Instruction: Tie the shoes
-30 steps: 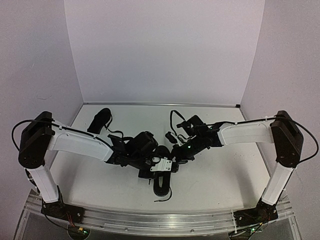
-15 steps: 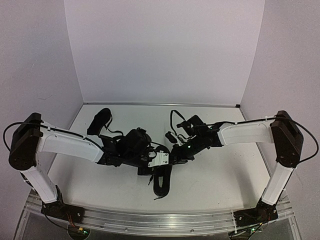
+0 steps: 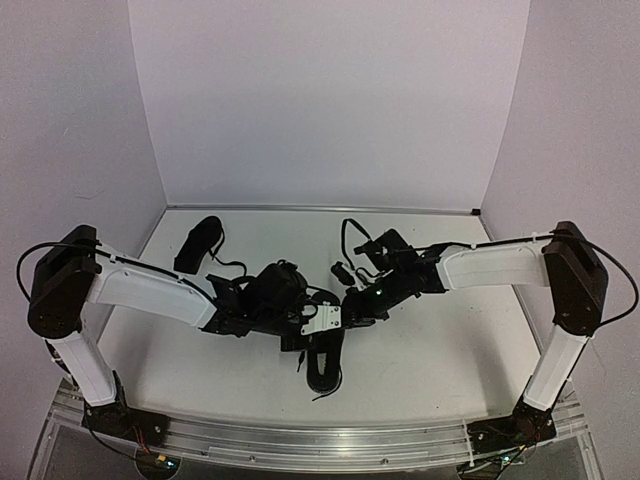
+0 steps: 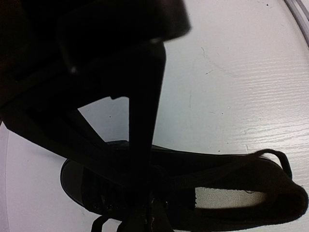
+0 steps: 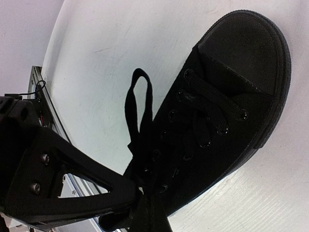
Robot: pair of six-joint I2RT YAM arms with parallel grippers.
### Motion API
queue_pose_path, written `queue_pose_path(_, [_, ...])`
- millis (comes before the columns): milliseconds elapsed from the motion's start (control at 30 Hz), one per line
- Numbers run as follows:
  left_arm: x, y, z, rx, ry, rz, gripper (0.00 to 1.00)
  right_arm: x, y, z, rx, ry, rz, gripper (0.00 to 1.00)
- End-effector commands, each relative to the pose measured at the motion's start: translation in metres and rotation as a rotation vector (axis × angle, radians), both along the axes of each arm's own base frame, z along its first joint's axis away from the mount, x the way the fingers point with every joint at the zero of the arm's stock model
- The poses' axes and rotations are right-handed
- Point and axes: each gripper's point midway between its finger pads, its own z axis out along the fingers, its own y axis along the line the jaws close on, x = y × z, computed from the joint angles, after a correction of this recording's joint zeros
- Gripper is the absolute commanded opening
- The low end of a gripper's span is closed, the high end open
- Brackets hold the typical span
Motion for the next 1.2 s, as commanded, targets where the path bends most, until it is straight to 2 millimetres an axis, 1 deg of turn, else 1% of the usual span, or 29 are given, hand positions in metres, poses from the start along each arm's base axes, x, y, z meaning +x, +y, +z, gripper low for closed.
queue_pose_path(0, [0.009, -0.003, -0.001, -0.031, -0.013, 0.048, 0.00, -0.001, 0.003, 0.019, 0.057, -0.020, 0.010, 0.00])
queue_pose_path(100, [0.014, -0.001, -0.004, -0.034, -0.014, 0.080, 0.00, -0.003, 0.006, 0.022, 0.081, -0.009, 0.015, 0.00])
queue_pose_path(233, [0.012, 0.001, -0.008, -0.053, -0.001, 0.086, 0.00, -0.005, 0.010, 0.024, 0.115, 0.011, 0.017, 0.00])
queue_pose_path(433, [0.008, 0.004, -0.009, -0.104, 0.004, 0.090, 0.00, -0.007, 0.015, 0.017, 0.147, 0.054, 0.010, 0.00])
queue_pose_path(533, [0.009, 0.006, -0.013, -0.125, 0.000, 0.105, 0.00, -0.007, 0.018, 0.017, 0.166, 0.069, 0.007, 0.00])
queue_pose_path(733, [0.015, 0.003, -0.005, -0.236, -0.015, 0.154, 0.00, -0.008, 0.021, 0.016, 0.184, 0.093, 0.004, 0.00])
queue_pose_path(900, [0.020, 0.003, -0.004, -0.311, -0.029, 0.192, 0.00, -0.010, 0.020, 0.013, 0.182, 0.109, 0.001, 0.00])
queue_pose_path(1033, [0.019, 0.002, -0.004, -0.347, -0.029, 0.192, 0.00, -0.011, 0.020, 0.010, 0.178, 0.115, -0.003, 0.02])
queue_pose_path(1167, [0.015, 0.001, 0.003, -0.394, -0.031, 0.174, 0.00, -0.010, 0.019, 0.008, 0.174, 0.119, -0.007, 0.03])
